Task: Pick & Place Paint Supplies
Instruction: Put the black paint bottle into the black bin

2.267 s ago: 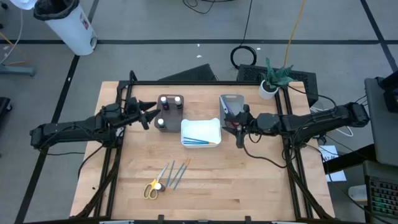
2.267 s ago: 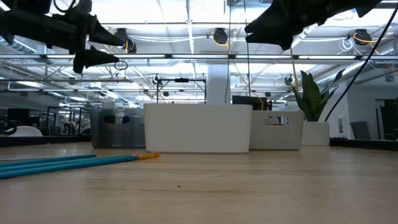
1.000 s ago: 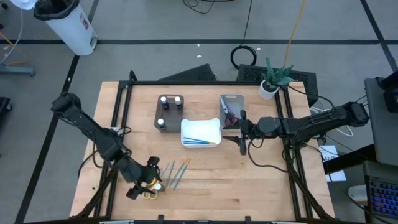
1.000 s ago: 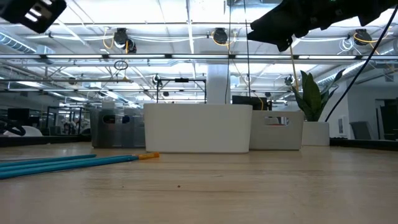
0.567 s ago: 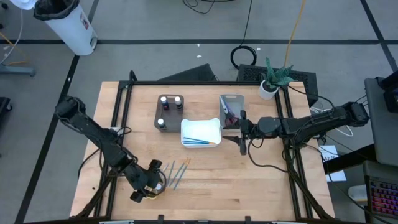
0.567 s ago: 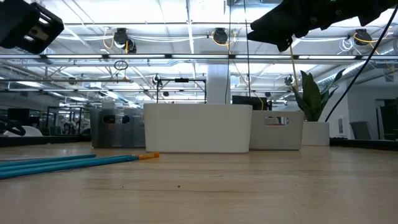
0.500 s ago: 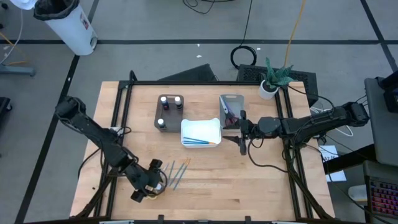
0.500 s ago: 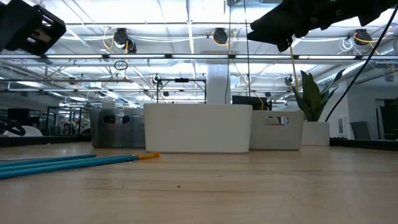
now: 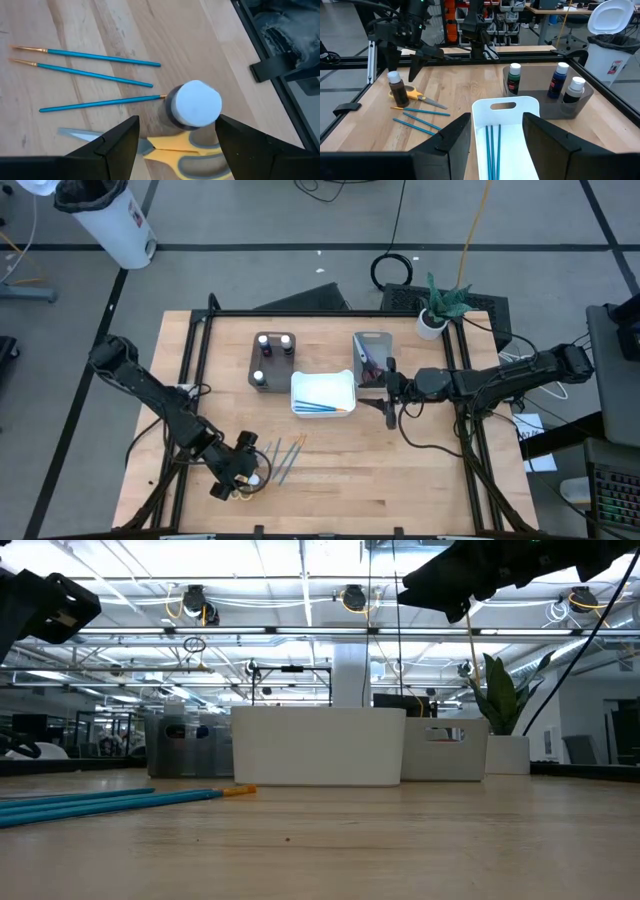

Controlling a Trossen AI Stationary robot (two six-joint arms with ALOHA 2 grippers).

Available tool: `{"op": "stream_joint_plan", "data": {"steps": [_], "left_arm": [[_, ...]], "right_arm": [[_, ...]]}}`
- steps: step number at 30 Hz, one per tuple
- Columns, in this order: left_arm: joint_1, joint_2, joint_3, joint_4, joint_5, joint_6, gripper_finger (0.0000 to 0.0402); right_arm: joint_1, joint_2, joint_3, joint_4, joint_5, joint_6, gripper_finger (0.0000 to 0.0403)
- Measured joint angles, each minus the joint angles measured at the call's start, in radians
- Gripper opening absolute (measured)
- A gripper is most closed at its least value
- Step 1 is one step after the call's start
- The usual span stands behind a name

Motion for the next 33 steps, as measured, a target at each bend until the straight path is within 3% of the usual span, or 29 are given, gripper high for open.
{"op": "stream_joint_plan", "data": {"steps": [8, 21, 25, 33], "left_arm": [[-0.001, 0.000, 0.000, 0.015, 0.044, 0.014, 0.0260], [-0.001, 0.000, 0.000, 0.049, 0.069, 0.038, 0.0135], [-0.001, 0.000, 0.000, 0.071, 0.066, 0.057, 0.0128], [0.000, 0.000, 0.000, 0.068, -0.036, 0.001, 0.0127]], "right_arm": [[0.000, 0.000, 0.000, 0.000, 0.000, 0.000, 0.0169], [0.000, 0.000, 0.000, 0.000, 0.000, 0.011, 0.0169], [0.000, 0.000, 0.000, 0.000, 0.000, 0.011, 0.0169], [0.000, 0.000, 0.000, 0.000, 0.000, 0.010, 0.0169]]}}
